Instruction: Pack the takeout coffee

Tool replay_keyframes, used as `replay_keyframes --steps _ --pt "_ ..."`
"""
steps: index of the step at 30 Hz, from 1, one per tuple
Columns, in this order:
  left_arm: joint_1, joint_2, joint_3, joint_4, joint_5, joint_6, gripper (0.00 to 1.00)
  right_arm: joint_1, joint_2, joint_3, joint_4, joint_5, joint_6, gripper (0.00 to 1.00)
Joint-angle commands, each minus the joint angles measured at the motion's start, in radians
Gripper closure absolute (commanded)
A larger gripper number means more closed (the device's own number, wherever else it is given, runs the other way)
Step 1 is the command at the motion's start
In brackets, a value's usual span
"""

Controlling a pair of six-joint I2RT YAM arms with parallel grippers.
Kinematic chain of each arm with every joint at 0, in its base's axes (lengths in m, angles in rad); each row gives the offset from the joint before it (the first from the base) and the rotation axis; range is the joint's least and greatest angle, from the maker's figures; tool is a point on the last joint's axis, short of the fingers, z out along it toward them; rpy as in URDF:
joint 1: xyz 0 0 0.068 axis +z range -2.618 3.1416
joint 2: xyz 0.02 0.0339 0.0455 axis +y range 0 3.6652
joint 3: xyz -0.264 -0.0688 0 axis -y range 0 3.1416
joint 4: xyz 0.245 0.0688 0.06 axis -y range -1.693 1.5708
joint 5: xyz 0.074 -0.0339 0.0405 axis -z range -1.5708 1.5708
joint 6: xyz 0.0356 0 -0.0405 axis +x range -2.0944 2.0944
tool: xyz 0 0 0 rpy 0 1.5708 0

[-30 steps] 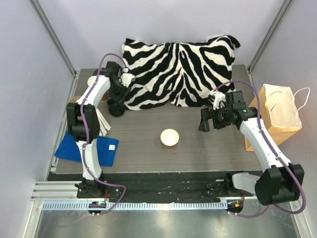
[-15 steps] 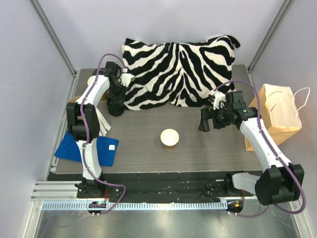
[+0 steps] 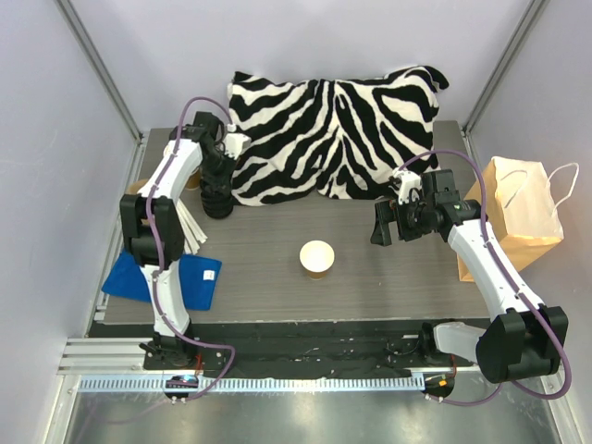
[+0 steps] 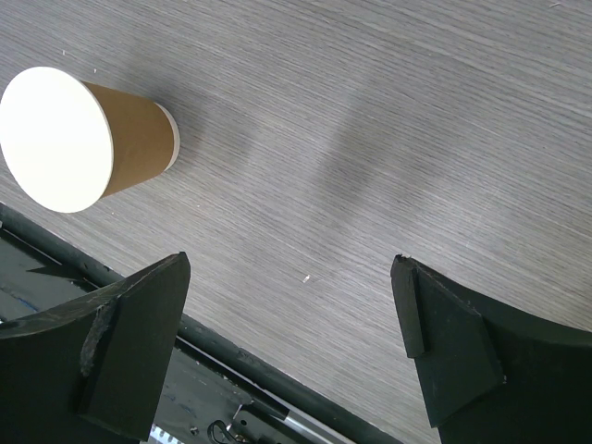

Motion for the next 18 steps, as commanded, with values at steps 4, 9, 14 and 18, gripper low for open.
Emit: replay_keyframes --steps 4,9,14,18 --pt "0.005 -0.099 -0.031 0.029 -0.016 0.006 1.00 -0.005 -0.003 0.037 0.027 -0.009 0.010 0.00" --pt "0.005 -0.122 -0.055 0.038 -0.039 0.019 0.99 -0.005 0.000 0.038 0.027 -0.011 0.010 0.00" --pt "0.004 -0.142 -0.084 0.060 -0.074 0.041 0.97 -0.004 0.001 0.040 0.027 -0.011 0.010 0.00" --pt "0.005 -0.174 -0.122 0.086 -0.097 0.061 0.97 -0.002 0.001 0.040 0.025 -0.012 0.010 0.00"
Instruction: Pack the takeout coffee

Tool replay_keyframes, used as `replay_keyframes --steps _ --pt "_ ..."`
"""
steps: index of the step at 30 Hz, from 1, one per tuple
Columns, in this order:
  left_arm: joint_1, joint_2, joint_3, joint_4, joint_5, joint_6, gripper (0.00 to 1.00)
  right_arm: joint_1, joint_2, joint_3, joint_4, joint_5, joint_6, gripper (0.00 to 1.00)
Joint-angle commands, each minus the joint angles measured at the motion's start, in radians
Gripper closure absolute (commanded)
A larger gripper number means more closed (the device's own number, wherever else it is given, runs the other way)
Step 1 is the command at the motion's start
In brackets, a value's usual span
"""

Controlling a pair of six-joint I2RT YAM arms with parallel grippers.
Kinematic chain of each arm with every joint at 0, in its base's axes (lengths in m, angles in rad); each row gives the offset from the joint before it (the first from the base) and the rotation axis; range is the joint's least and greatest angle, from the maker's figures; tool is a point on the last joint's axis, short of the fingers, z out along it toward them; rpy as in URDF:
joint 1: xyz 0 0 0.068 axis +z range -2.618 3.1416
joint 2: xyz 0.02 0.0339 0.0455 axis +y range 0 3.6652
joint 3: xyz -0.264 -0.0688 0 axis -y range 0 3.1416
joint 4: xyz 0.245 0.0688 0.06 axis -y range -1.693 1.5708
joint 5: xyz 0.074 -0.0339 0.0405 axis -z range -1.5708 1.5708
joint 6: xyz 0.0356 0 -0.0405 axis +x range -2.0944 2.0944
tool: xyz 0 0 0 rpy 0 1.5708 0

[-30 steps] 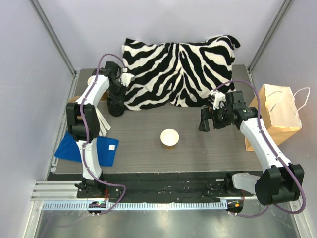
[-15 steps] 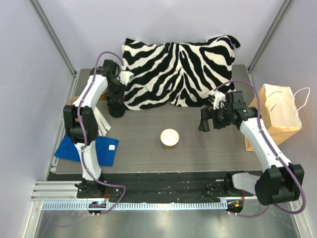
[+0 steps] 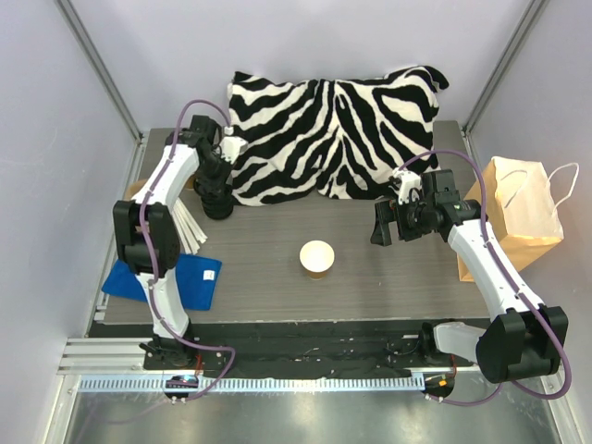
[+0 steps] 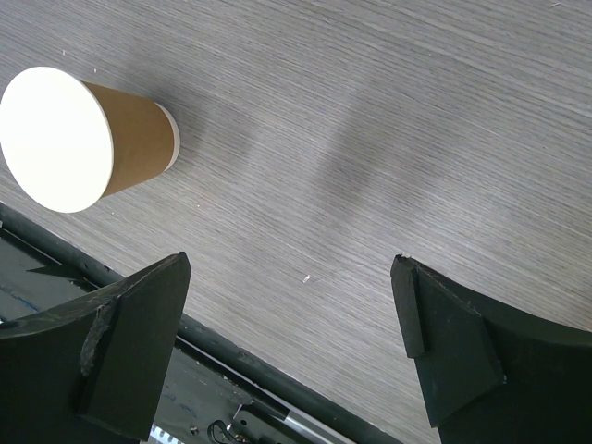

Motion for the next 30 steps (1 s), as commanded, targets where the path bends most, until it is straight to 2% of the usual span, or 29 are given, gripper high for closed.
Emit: replay_keyframes --steps 1,8,12,16,17,22,23,28,30 --pt "0.004 -0.102 -0.033 0.058 -0.034 0.038 0.98 -0.005 0.001 0.040 0.024 -0.013 0.010 0.00" --pt "-0.004 -0.187 -0.012 0.053 -0.013 0.039 1.00 -0.005 0.007 0.047 0.024 -0.015 0.011 0.00" --pt "-0.031 -0.264 0.001 -0.004 0.081 0.051 1.00 -0.004 0.009 0.058 0.021 -0.016 0.011 0.00" --pt "-0.081 -0.347 -0.012 -0.081 0.231 0.055 1.00 -0.004 0.012 0.073 0.010 -0.027 0.002 0.00" --pt "-0.091 -0.359 -0.002 -0.101 0.324 0.045 1.00 -0.004 0.009 0.081 0.008 -0.036 -0.002 0.00" --pt "-0.162 -0.431 0.025 -0.182 0.599 -0.097 1.00 -0.004 -0.071 0.096 0.022 -0.154 -0.088 0.00" --pt "-0.173 -0.444 0.024 -0.182 0.686 -0.120 1.00 -0.004 -0.083 0.104 0.028 -0.170 -0.137 0.00" --pt "-0.229 -0.520 -0.019 -0.159 0.906 -0.267 1.00 -0.005 -0.094 0.208 -0.067 -0.271 -0.365 0.00" --pt "-0.240 -0.545 -0.059 -0.115 0.993 -0.315 1.00 -0.004 -0.154 0.214 -0.067 -0.323 -0.484 0.00"
